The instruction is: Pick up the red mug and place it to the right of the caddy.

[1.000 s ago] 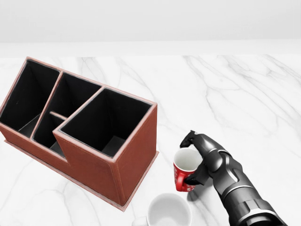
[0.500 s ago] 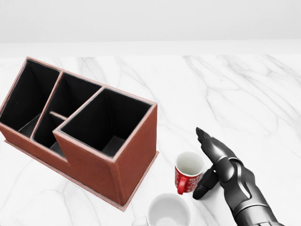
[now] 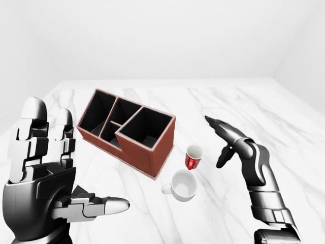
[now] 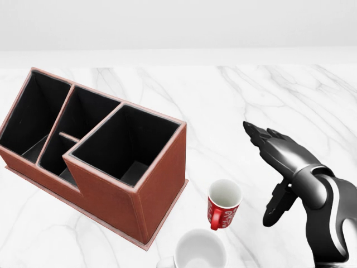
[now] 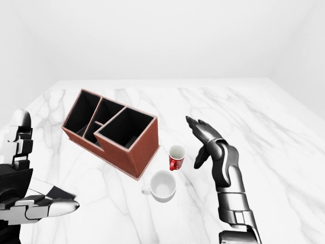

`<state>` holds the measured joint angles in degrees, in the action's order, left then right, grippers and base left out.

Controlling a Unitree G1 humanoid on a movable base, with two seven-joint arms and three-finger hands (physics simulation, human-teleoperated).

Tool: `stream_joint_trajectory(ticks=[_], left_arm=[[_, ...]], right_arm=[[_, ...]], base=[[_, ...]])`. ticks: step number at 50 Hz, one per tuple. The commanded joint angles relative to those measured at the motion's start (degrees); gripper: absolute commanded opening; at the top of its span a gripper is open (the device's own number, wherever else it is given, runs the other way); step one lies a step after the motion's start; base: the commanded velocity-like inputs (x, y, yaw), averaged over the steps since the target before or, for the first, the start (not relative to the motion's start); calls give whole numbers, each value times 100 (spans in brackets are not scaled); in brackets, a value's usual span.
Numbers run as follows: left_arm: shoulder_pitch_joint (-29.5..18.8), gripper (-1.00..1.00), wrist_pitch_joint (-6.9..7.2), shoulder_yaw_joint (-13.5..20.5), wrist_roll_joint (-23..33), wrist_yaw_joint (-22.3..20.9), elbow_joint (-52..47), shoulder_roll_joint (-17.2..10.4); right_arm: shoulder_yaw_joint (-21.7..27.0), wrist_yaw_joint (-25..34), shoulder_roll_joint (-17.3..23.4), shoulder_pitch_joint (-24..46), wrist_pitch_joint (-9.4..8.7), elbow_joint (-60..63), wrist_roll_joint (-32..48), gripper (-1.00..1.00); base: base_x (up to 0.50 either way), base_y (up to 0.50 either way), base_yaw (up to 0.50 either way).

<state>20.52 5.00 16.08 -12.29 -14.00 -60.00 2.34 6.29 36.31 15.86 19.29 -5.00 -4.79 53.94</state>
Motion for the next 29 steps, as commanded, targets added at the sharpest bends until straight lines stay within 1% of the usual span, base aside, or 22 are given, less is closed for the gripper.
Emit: stream_joint_trajectory(ticks=[1, 4, 6, 9, 12, 19, 21, 22, 23, 25, 28, 29], left_arm=[[164, 100, 0, -61, -238, 220, 0, -233], [219, 100, 0, -54, -349, 301, 0, -330], [277, 100, 0, -54, -434, 363, 0, -406], [358, 100, 0, -51, -563, 466, 0, -531], [405, 100, 0, -59, -658, 565, 0, -641], [467, 100, 0, -139, -697, 680, 0, -748], [459, 100, 0, -135, -710, 701, 0, -770], [458, 100, 0, -134, -713, 704, 0, -773], [461, 100, 0, -144, -696, 700, 0, -765], [449, 100, 0, -147, -684, 700, 0, -762], [445, 100, 0, -170, -609, 651, 0, -703], [448, 100, 0, -165, -588, 617, 0, -669]], right_arm=[[259, 369, 481, 1308, 0, 2048, 561, 100], [287, 369, 668, 1893, 0, 2293, 724, 100], [299, 369, 868, 2405, 0, 2605, 912, 100], [291, 369, 1021, 2655, 0, 2916, 1118, 100], [332, 369, 1077, 2684, 0, 3168, 1255, 100], [561, 369, 1172, 2455, 0, 4308, 1652, 100], [573, 369, 1219, 2168, 0, 4839, 1711, 100], [550, 369, 1259, 2147, 0, 4877, 1708, 100], [570, 369, 1307, 1935, 0, 5207, 1669, 100], [593, 369, 1355, 1757, 0, 5529, 1673, 100], [691, 369, 1475, 1425, 0, 6116, 1570, 100], [719, 369, 1456, 1296, 0, 6279, 1590, 100]], base=[[0, 0, 0], [0, 0, 0], [0, 0, 0], [0, 0, 0], [0, 0, 0], [0, 0, 0], [0, 0, 0], [0, 0, 0], [0, 0, 0], [0, 0, 0], [0, 0, 0], [0, 0, 0]])
